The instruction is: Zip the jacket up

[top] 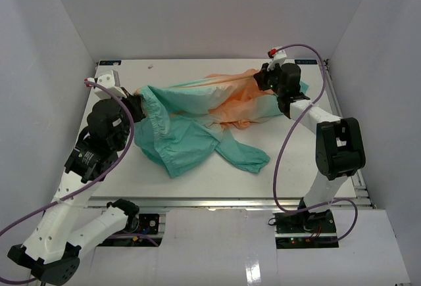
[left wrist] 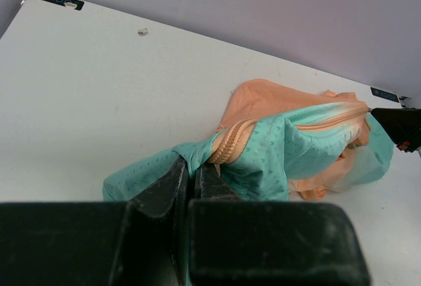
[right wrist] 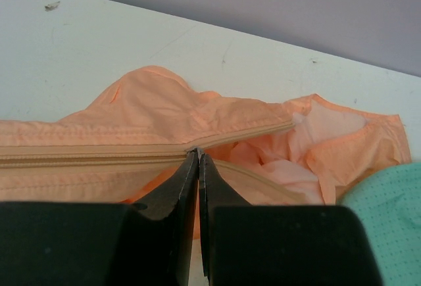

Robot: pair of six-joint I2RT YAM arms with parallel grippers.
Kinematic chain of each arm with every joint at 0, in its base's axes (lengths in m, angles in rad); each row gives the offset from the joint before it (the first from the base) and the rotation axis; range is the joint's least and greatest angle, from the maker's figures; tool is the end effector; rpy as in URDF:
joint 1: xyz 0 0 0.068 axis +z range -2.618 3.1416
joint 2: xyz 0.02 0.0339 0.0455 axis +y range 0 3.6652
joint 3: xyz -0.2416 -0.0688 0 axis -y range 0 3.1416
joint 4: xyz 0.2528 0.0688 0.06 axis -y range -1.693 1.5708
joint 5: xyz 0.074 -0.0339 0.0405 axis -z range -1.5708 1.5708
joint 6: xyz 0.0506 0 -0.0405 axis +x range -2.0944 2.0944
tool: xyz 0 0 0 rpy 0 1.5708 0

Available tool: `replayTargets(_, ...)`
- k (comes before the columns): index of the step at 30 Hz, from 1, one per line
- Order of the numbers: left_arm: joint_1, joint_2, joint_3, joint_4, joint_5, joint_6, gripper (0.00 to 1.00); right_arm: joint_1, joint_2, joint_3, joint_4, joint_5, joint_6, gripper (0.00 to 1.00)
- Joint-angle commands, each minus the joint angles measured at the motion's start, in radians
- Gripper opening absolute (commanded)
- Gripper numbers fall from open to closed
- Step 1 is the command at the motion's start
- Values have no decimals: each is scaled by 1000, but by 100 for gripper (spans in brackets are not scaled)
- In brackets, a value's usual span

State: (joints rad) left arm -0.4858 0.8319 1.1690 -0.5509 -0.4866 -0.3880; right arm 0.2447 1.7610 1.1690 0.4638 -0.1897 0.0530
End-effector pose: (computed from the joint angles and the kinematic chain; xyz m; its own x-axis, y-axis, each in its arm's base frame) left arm 0.1809 -0.0687 0.4071 -0.1769 -0.2848 -0.9421 -0.0630 0.9585 -0.2779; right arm 0.4164 0.1138 0.2437 -0.1461 0.0171 -0.9891 -0.4122 0.9079 0.0766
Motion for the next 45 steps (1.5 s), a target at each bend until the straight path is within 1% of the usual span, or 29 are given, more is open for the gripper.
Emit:
replayTargets(1,15,-29,24,-1,-78,30,0,-76,32,31,-2,86,56,8)
replayTargets(6,15,-29,24,-1,-84,37,0,-177,52,11,-2,77,140,8)
replayTargets(14,15,1,32,-3,-82,26,0,-278,17,-63,17,243,221,8)
replayTargets(17,15,4,44,-7,-79,27,0,-307,-9,-82,35,266,226,8)
replayTargets(22,15,33,64,-18,-72,15,0,-337,-57,-114,36,358,232,8)
replayTargets(28,30,151,28,-3,42,-21,0,-361,-154,-215,80,349,276,8)
replayTargets(31,89,195,-2,51,148,-40,0,-361,-231,-288,99,364,296,8)
replayTargets(33,153,233,-3,87,235,-63,0,-361,-270,-310,104,381,307,8)
replayTargets(35,175,283,15,98,322,-66,0,-361,-270,-305,87,346,306,8)
replayTargets(37,177,319,15,104,347,-62,0,-360,-263,-270,35,292,299,8)
replayTargets(38,177,320,4,114,346,-61,6,-358,-261,-265,22,269,296,10)
replayTargets(39,177,314,-12,129,343,-60,18,-355,-262,-263,12,251,294,16)
replayTargets(40,176,303,-32,149,340,-60,36,-353,-266,-260,1,239,291,25)
replayTargets(42,177,262,-63,181,339,-57,56,-341,-282,-249,-27,233,283,58)
replayTargets(43,178,254,-67,186,340,-53,60,-333,-292,-238,-50,230,274,67)
replayTargets(44,179,250,-64,188,347,-48,63,-320,-300,-229,-74,225,266,73)
replayTargets(45,179,250,-52,186,365,-40,65,-303,-308,-223,-94,218,259,76)
